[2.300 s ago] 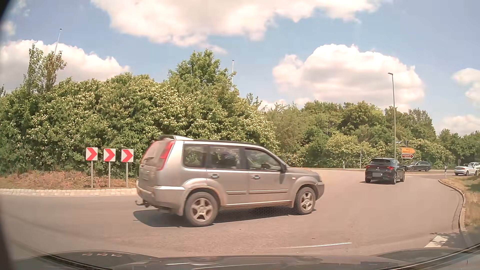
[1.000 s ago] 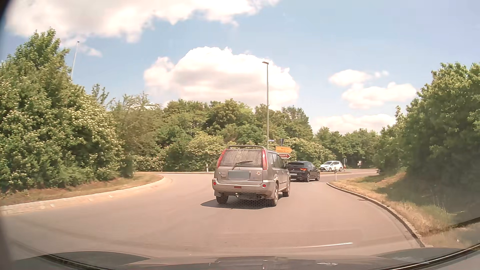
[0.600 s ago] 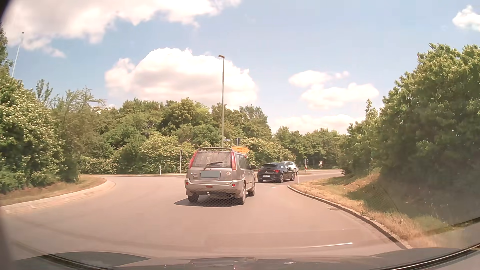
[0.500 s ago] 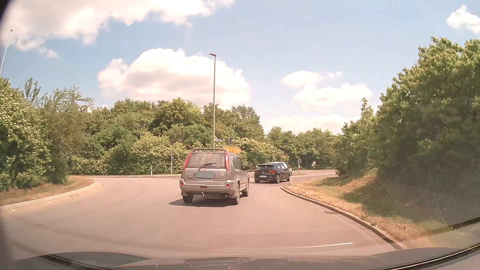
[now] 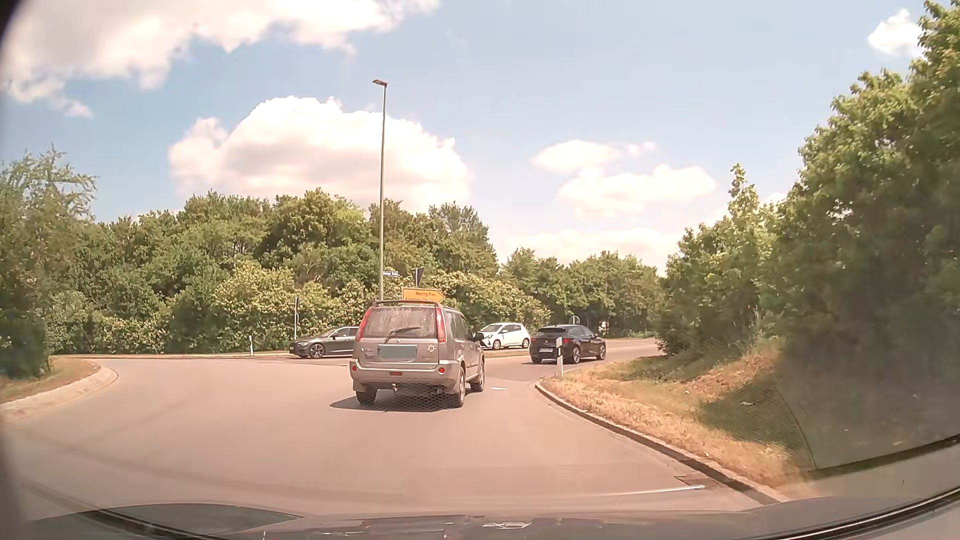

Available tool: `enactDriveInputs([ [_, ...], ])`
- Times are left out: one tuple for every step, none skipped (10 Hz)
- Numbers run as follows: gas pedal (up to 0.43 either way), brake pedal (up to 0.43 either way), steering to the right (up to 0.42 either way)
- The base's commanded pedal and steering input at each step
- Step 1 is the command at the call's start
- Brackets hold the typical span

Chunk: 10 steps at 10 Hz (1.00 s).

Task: Follow the waypoints while adhering to traffic rules and regulations

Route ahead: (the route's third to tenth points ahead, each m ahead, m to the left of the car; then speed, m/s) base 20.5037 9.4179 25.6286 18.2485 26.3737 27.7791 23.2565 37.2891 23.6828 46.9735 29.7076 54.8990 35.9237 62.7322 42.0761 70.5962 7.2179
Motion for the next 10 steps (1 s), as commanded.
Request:
enactDriveInputs([
  [0.35,0.012,-0.02],
  [0.311,0.012,-0.05],
  [0.287,0.012,-0.078],
  [0.248,0.012,-0.103],
  [0.24,0.006,-0.117],
  [0.22,0.012,-0.137],
  [0.209,0.012,-0.153],
  [0.189,0.006,-0.169],
  [0.177,0.012,-0.177],
  [0.169,0.006,-0.186],
])
